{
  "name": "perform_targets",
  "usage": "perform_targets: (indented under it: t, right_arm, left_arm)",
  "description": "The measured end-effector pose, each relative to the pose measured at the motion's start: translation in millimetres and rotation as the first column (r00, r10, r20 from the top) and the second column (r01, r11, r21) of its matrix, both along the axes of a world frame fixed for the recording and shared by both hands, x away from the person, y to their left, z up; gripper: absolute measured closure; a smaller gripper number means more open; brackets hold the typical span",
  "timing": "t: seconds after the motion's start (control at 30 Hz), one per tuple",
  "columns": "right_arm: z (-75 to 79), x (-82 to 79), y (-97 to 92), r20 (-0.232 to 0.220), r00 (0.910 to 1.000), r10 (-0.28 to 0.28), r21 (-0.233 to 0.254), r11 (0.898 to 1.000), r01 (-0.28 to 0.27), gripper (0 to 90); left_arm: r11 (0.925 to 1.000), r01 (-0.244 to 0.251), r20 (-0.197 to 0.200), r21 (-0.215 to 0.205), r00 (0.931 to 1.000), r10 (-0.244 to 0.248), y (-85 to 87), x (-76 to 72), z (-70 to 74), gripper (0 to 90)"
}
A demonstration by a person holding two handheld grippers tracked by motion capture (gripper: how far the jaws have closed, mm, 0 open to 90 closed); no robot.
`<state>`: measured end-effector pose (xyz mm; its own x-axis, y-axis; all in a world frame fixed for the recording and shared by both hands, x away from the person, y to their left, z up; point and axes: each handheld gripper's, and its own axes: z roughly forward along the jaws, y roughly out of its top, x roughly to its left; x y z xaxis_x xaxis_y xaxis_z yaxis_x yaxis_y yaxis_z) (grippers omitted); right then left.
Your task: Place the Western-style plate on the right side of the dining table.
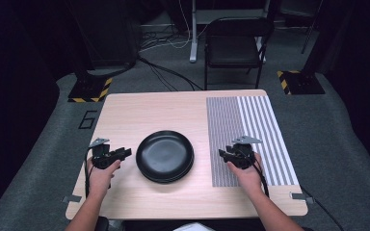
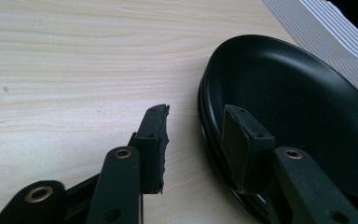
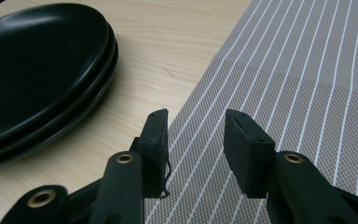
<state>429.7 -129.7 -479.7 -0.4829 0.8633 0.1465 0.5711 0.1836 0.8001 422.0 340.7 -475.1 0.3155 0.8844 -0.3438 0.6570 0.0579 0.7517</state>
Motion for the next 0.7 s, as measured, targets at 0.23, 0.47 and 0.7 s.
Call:
perform_targets:
  t: [0.23, 0.47, 0.7]
  right_arm:
    - [4.9, 8.9, 12.0, -0.008, 0.9999, 0.007, 0.047, 0.999, -0.006, 63.5]
    - [8.1, 15.9, 27.5, -0.014, 0.9997, 0.019, 0.094, 0.995, -0.017, 65.8]
    - [7.8, 22.6, 43.1, -0.064, 0.9975, 0.030, 0.133, 0.991, -0.021, 64.4]
  left_arm:
    - [0.9985, -0.004, -0.027, -0.055, 0.9996, 0.003, -5.1, 5.9, 4.6, 64.4]
    - [0.9958, -0.021, -0.054, -0.089, 0.9984, 0.016, -10.8, 8.0, 5.9, 67.0]
    - [0.9952, -0.037, -0.098, -0.091, 0.9948, 0.028, -16.7, 10.3, -0.9, 71.2]
